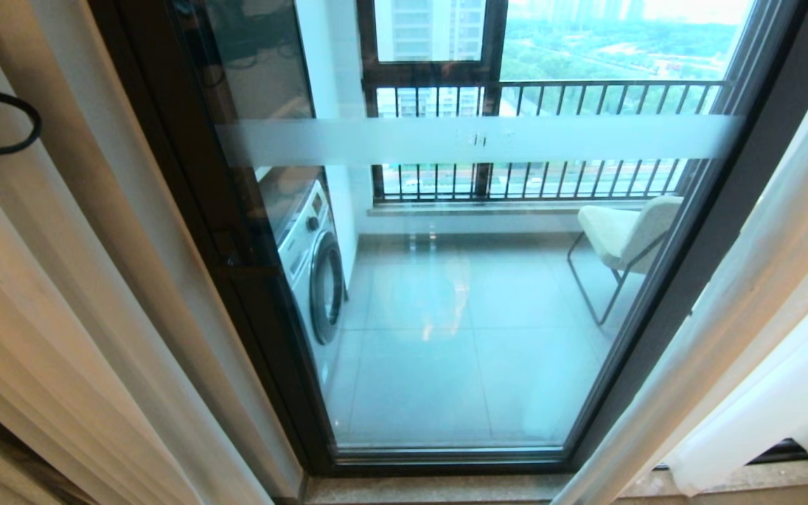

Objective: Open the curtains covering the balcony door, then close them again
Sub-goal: Close the inner curtains on both sides

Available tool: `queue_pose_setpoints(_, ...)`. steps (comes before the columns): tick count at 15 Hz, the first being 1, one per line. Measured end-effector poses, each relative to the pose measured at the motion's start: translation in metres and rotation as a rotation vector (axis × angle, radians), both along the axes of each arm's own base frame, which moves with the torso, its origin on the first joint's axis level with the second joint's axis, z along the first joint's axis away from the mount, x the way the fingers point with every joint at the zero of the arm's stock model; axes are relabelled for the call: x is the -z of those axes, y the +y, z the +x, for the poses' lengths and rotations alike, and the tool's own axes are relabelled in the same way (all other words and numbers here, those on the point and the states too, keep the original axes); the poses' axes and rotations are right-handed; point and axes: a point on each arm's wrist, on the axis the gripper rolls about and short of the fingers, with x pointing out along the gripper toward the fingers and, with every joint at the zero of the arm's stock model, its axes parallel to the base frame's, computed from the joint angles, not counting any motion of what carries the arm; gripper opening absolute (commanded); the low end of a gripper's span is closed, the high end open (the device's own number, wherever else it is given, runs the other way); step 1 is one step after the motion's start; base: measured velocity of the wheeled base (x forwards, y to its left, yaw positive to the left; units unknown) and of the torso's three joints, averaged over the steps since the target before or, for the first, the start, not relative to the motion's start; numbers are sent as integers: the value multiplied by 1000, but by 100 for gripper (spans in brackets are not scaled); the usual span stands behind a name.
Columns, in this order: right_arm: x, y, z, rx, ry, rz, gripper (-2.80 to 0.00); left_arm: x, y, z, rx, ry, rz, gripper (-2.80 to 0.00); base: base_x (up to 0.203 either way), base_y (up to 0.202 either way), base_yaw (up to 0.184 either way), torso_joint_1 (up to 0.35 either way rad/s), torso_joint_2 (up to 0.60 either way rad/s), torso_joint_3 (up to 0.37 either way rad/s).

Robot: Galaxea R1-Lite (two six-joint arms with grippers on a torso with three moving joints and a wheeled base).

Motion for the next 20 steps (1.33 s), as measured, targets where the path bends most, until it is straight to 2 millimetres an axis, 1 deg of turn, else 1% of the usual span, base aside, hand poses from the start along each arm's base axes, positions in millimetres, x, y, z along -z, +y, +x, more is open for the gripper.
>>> queue_pose_setpoints(4, 0, 0, 0, 0, 0, 0, -280, 0, 2, 10, 10, -1, 0, 0, 0, 0, 0, 0, 0, 0)
queue_pose_setpoints(11, 0, 0, 0, 0, 0, 0, -280, 0, 16, 9, -13, -4, 1, 0, 0, 0, 0, 0, 0, 0)
queue_pose_setpoints(12, 0, 0, 0, 0, 0, 0, -280, -1, 17, 9, -16, -7, 2, -280, 0, 0, 0, 0, 0, 0)
queue_pose_setpoints(20, 0, 0, 0, 0, 0, 0, -280, -9, 18, 11, -19, -39, 9, -280, 0, 0, 0, 0, 0, 0)
